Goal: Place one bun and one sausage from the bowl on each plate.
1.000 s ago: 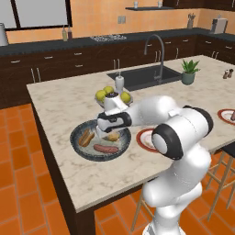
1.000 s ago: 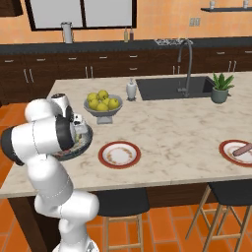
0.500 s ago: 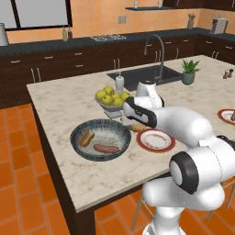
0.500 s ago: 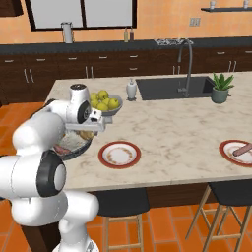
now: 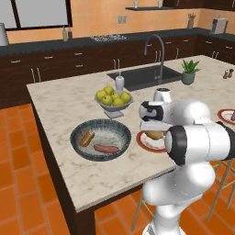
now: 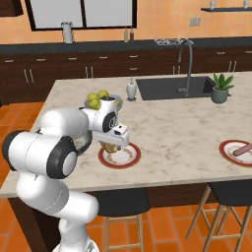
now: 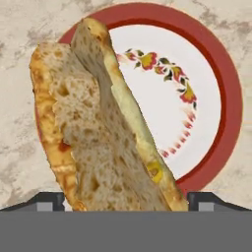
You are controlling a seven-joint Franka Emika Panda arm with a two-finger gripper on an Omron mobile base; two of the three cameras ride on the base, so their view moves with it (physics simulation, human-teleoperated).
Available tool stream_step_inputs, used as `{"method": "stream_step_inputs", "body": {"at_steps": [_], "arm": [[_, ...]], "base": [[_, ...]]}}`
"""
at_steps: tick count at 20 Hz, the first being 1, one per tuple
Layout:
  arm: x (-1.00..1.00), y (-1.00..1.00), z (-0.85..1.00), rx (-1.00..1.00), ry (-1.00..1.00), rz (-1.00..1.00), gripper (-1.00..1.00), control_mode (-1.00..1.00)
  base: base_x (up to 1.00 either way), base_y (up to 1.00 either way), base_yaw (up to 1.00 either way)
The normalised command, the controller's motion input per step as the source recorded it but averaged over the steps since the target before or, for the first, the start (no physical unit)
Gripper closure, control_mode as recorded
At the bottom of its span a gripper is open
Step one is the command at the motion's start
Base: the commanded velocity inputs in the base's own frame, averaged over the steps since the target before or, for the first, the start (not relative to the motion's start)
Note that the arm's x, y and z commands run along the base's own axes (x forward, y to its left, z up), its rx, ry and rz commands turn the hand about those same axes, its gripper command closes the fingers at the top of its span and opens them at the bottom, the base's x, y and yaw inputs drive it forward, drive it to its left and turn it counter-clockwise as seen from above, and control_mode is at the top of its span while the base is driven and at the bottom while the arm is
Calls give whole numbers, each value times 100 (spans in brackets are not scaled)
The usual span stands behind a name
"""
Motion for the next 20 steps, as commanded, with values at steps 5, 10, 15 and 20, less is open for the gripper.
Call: {"method": "stream_step_inputs", "body": {"at_steps": [5, 10, 15, 20], "arm": [[31, 0, -61, -5, 0, 0, 100, -100], [15, 0, -62, -8, -3, 0, -100, -100], [0, -1, 31, 1, -2, 0, -100, -100], [0, 0, 32, 0, -6, 0, -100, -100]], "base": [[0, 0, 0], [0, 0, 0], [0, 0, 0], [0, 0, 0]]}}
